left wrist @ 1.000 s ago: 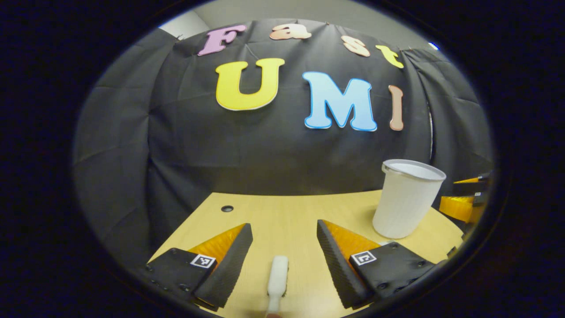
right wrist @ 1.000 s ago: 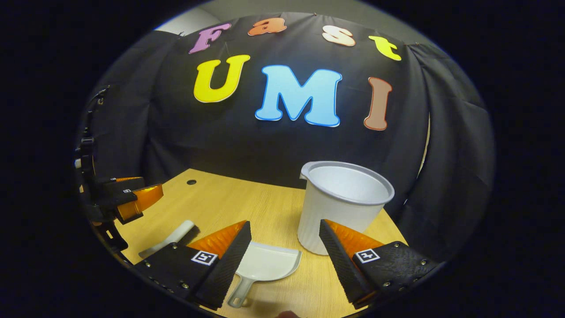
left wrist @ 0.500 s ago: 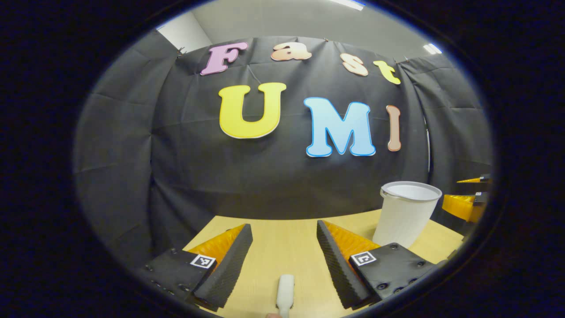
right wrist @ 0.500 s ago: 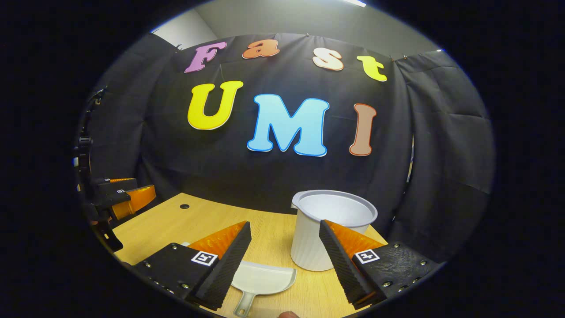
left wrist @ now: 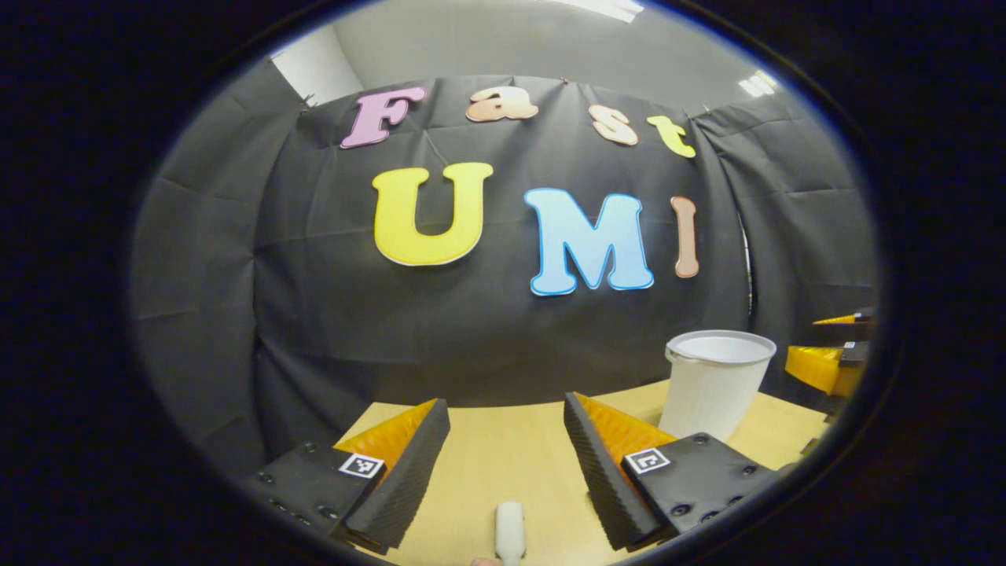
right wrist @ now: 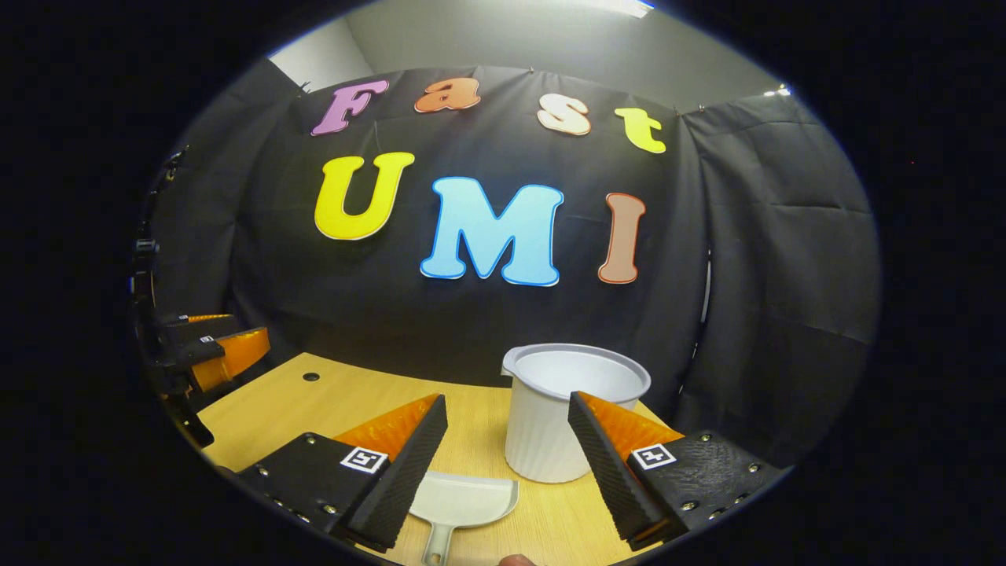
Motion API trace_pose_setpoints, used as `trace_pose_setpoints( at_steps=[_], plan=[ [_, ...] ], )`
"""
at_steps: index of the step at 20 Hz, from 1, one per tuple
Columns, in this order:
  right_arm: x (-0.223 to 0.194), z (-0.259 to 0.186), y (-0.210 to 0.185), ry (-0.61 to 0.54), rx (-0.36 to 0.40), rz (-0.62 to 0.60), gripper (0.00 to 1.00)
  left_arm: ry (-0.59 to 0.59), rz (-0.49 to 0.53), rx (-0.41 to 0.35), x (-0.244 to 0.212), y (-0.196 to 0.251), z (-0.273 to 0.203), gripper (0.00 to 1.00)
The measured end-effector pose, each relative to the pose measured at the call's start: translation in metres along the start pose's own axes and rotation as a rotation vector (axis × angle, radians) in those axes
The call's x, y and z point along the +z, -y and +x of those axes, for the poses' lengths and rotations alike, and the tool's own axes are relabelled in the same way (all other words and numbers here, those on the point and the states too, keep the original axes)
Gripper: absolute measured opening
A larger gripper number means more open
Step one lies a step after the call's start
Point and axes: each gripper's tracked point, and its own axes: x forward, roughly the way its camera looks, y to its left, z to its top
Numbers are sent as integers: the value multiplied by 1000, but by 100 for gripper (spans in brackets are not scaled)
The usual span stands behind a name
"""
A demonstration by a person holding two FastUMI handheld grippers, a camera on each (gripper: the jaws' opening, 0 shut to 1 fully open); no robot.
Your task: Pick up the small broom and dustpan from the desktop, sweep the trash into the dustpan with the broom, and then empty the trash into the garbage bin.
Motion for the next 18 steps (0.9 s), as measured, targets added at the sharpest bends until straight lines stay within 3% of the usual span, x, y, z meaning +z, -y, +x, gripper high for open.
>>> trace_pose_setpoints(
  at_steps=[4, 9, 18],
  plan=[
    [4, -3, 32, 16, -8, 25, 97, 9, 0, 38, 1, 10, 1, 96],
    [0, -1, 100, 48, 36, 33, 97, 6, 17, 151, -3, 45, -11, 96],
    [-12, 2, 262, 109, 113, -22, 97, 16, -57, 298, -1, 199, -30, 96]
  ],
)
